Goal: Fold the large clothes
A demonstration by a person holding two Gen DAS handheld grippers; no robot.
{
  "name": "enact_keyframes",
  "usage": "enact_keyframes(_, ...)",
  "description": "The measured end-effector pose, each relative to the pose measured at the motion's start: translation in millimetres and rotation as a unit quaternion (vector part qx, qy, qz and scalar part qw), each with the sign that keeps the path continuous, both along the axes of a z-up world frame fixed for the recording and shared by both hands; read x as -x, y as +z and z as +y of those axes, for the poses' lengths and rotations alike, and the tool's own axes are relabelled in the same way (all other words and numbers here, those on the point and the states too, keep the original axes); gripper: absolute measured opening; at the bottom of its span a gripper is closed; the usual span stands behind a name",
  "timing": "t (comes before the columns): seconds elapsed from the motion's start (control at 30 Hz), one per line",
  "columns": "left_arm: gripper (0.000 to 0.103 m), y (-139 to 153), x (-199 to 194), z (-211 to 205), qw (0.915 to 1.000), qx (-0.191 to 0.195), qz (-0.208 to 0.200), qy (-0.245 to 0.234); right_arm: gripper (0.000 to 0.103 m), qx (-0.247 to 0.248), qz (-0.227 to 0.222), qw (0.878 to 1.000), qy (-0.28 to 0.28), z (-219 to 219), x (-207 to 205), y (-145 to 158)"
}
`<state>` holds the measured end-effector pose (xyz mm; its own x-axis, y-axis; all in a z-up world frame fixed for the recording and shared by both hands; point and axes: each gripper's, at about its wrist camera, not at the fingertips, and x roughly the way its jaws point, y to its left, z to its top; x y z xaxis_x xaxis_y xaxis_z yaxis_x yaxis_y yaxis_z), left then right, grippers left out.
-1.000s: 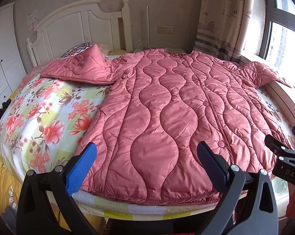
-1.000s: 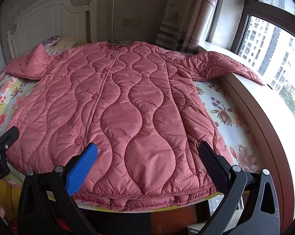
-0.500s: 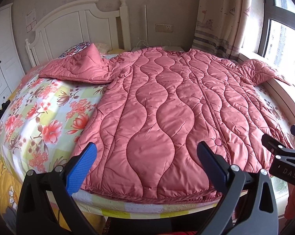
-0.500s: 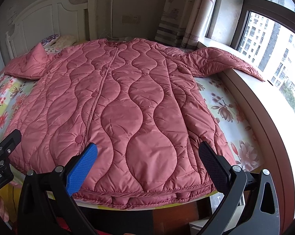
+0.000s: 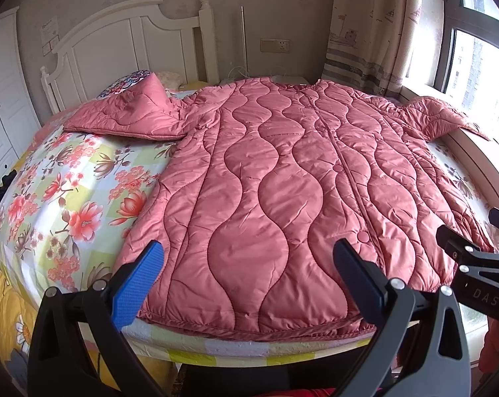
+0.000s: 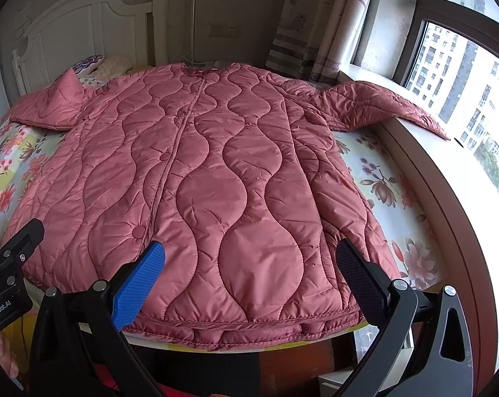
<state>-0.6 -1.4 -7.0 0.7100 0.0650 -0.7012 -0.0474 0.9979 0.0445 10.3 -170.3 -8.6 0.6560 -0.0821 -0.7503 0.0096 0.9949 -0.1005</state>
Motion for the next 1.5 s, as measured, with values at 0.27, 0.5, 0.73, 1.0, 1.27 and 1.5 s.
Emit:
enact_keyframes(0.27,0.101,-0.4,0.9,-2.4,1.0,0.0,0.0,-0.002,0.099,-0.002,0.003,1.0,0.005,1.7,0.3,-0.1)
enact_keyframes(0.5,0.101,-0.7,1.4,-4.3,1.0,0.0,0.001,-0.002,0.099,0.01,-0.007,1.0,0.005,2.5,-0.4,1.8)
enact_keyframes(0.73,0.101,8.4,-19.2,-14.7,0.9999,-0.006,-0.004,-0.007,0.099,0.011,-0.029,0.999,0.018,-15.2,-22.1,14.0)
enact_keyframes(1.0,0.101,35.8,-77.1,-32.0,0.9995,-0.016,-0.025,-0.01,0.099,-0.158,-0.032,0.986,0.037,-100.1,-104.6,26.7)
enact_keyframes(1.27,0.101,35.0,-133.7,-56.7,0.9993,-0.022,-0.021,-0.021,0.099,-0.258,-0.021,0.966,-0.006,-188.6,-189.4,12.4)
enact_keyframes(1.5,0.101,14.5,-167.3,-70.0,0.9992,-0.018,-0.004,-0.034,0.099,-0.328,-0.02,0.943,-0.051,-244.6,-229.7,-15.1)
